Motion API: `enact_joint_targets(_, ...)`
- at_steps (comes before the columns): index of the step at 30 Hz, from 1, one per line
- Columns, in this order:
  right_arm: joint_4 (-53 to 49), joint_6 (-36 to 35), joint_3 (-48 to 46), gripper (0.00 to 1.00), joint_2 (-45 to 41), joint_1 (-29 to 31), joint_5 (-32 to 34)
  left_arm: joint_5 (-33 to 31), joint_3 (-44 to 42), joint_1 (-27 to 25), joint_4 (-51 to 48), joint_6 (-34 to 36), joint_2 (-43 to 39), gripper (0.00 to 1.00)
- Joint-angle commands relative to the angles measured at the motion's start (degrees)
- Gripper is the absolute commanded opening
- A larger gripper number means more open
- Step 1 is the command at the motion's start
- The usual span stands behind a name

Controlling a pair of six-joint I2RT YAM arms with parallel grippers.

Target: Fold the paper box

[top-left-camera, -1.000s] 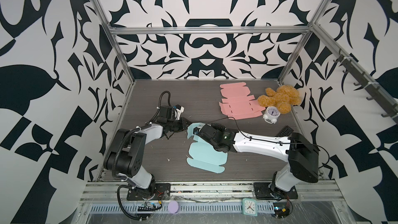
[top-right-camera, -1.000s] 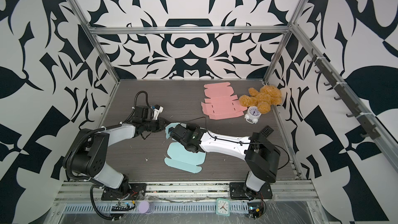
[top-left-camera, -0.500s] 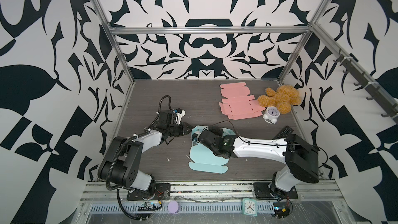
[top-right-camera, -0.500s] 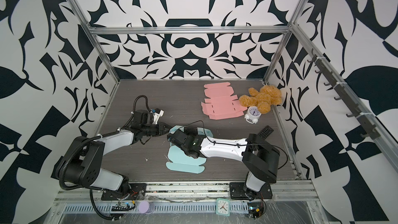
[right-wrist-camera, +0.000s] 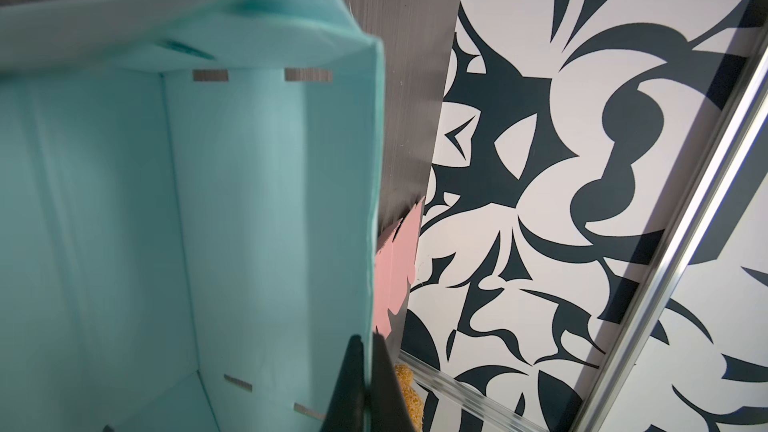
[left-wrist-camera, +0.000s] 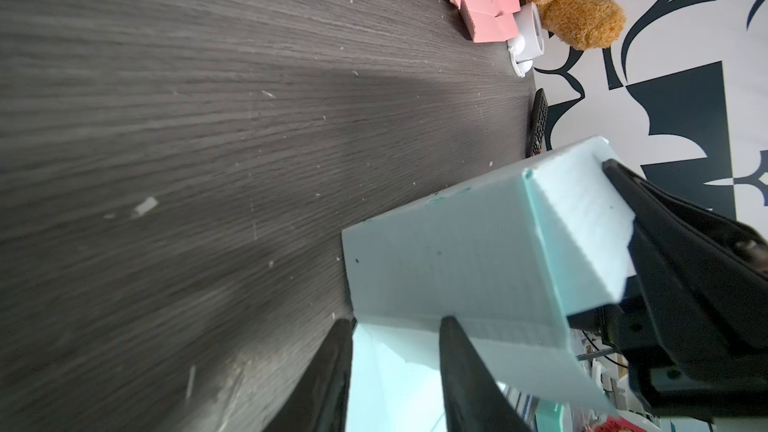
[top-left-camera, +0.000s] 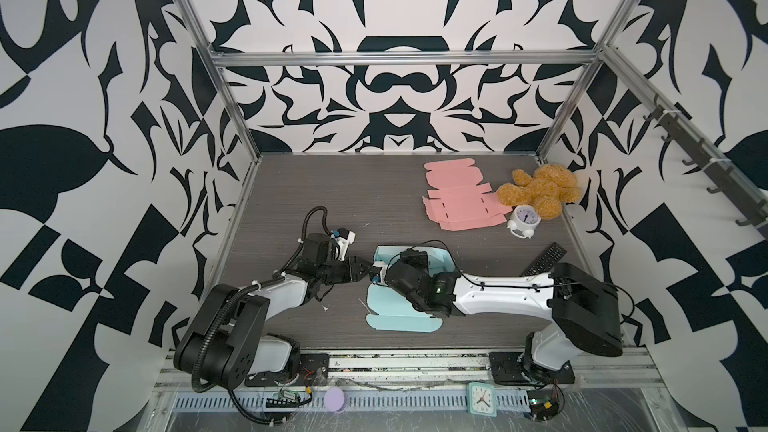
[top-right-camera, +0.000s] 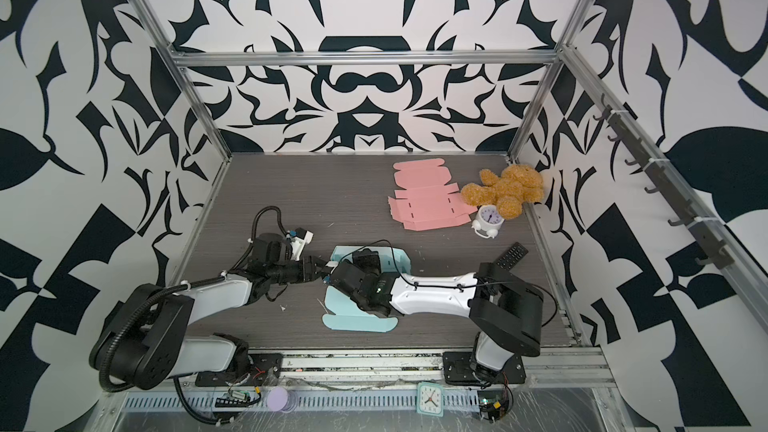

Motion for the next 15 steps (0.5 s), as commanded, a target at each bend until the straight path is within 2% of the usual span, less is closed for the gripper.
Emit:
enact_joint_targets(1, 0.6, -1.6, -0.6, 0.00, -2.1, 0.8, -0.5, -2.0, -1.7, -0.8, 2.4, 0.3, -2.5, 0.41)
enact_joint_targets(9, 0.5, -1.5, -0.6, 0.00, -2.1, 1.0, -1.4, -9.2, -6.8, -6.2, 6.3, 0.2, -8.3, 0.57)
enact_joint_targets(15, 0.0, -1.3, -0.7, 0.00, -2.3, 1.1, -1.5, -13.1, -9.5, -8.7, 11.9, 0.1, -8.8, 0.63)
